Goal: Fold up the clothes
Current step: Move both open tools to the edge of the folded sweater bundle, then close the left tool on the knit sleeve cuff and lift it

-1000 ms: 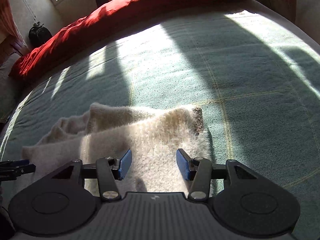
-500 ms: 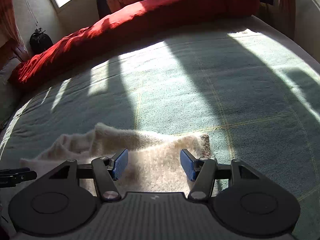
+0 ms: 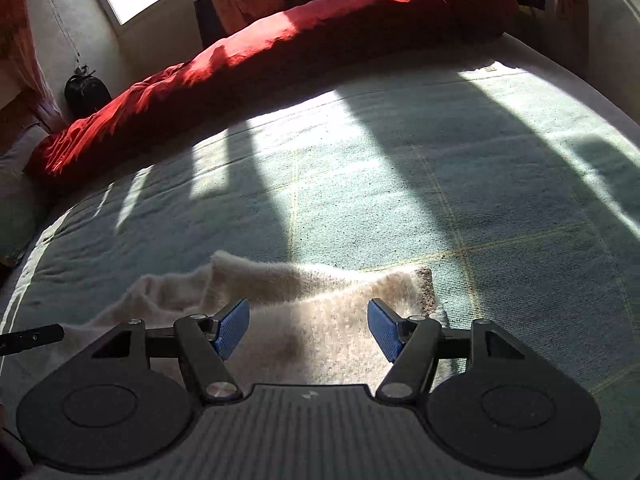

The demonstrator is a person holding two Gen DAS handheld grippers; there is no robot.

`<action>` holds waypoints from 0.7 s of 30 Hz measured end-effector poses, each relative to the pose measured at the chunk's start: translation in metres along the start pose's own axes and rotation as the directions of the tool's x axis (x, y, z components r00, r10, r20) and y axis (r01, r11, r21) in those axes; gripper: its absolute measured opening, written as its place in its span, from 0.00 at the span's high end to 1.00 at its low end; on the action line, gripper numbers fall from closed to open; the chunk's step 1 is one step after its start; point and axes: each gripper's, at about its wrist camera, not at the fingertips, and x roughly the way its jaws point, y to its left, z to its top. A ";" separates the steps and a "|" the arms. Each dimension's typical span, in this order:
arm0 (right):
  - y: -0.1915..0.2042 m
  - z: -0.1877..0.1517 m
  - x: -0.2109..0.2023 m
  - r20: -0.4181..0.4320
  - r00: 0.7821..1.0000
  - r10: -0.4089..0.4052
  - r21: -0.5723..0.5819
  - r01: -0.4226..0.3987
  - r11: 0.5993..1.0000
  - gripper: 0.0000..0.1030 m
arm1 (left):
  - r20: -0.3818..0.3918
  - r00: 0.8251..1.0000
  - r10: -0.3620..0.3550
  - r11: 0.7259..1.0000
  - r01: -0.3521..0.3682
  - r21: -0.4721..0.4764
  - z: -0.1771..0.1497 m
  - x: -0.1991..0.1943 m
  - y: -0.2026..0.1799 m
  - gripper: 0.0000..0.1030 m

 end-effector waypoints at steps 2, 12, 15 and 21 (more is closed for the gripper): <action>0.006 -0.004 -0.009 0.006 1.000 0.014 -0.007 -0.014 1.000 0.31 | -0.001 1.000 0.027 0.999 -0.027 -0.031 -0.005 -0.012 0.014 0.26; 0.041 -0.027 -0.043 -0.006 0.999 0.031 -0.073 -0.031 0.997 0.27 | -0.149 0.983 -0.111 0.982 0.086 -0.167 -0.054 -0.013 0.073 0.25; 0.051 -0.031 -0.047 -0.013 1.000 0.020 -0.106 -0.021 0.994 0.26 | -0.173 0.968 -0.183 0.962 0.140 -0.233 -0.064 0.002 0.084 0.25; 0.067 -0.036 -0.042 -0.050 0.999 -0.011 -0.162 0.003 0.987 0.26 | -0.146 0.949 -0.280 0.932 0.232 -0.280 -0.057 0.023 0.098 0.25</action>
